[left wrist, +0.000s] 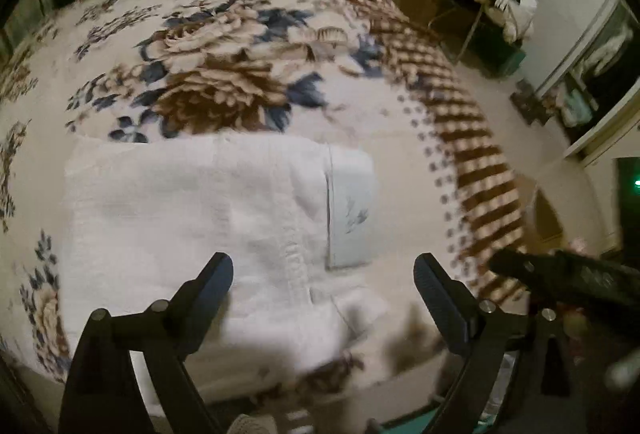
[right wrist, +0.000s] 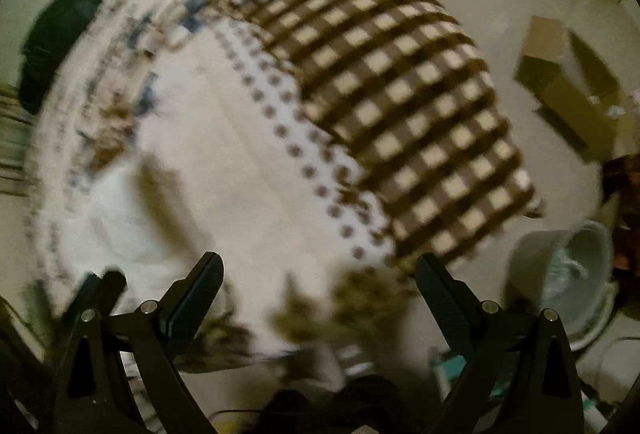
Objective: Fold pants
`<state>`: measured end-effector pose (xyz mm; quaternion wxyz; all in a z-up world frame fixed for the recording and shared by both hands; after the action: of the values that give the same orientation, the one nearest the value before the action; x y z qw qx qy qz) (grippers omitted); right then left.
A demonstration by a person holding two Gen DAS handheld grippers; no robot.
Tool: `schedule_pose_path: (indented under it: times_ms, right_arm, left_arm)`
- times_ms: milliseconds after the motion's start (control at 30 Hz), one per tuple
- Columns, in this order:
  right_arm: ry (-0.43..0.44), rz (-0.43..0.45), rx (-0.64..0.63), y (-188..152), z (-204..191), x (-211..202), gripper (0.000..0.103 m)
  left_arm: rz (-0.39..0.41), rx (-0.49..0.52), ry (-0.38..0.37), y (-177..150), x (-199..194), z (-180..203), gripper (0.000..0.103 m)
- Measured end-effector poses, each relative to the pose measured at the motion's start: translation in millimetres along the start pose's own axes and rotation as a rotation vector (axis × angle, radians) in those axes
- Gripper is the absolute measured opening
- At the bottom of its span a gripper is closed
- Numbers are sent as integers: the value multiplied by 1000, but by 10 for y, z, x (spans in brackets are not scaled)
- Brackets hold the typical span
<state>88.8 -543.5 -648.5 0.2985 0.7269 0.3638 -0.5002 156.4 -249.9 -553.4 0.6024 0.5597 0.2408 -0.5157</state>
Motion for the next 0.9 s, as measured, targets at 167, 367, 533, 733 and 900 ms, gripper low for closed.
schedule_pose_path:
  times_ms: [167, 367, 533, 733, 900]
  right_arm:
    - [282, -99, -81, 118, -675, 269, 98]
    - [425, -202, -65, 282, -1214, 987, 98]
    - [421, -263, -52, 212, -1377, 1235, 38]
    - [311, -104, -58, 232, -1331, 685, 13]
    - [230, -61, -12, 417, -928, 516, 13]
  left_arm:
    - [38, -145, 49, 126, -497, -659, 92]
    - [-18, -277, 269, 174, -433, -1966, 92]
    - [-67, -300, 299, 212, -150, -2383, 92]
    - [-88, -323, 212, 335, 131, -2297, 92]
    - [-88, -315, 181, 516, 332, -2173, 92]
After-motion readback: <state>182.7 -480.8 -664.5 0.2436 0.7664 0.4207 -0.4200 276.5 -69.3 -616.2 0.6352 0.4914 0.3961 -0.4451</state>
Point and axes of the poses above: each gripper's, at about its wrist camera, not at the fingertips, and x roughly the way its jaws point, z to its right, y to its top, the point moved 7 cm from there along x, roughly the way its jaws point, and after that the axes turned 3 degrees about -y, right-handed, at the moved point
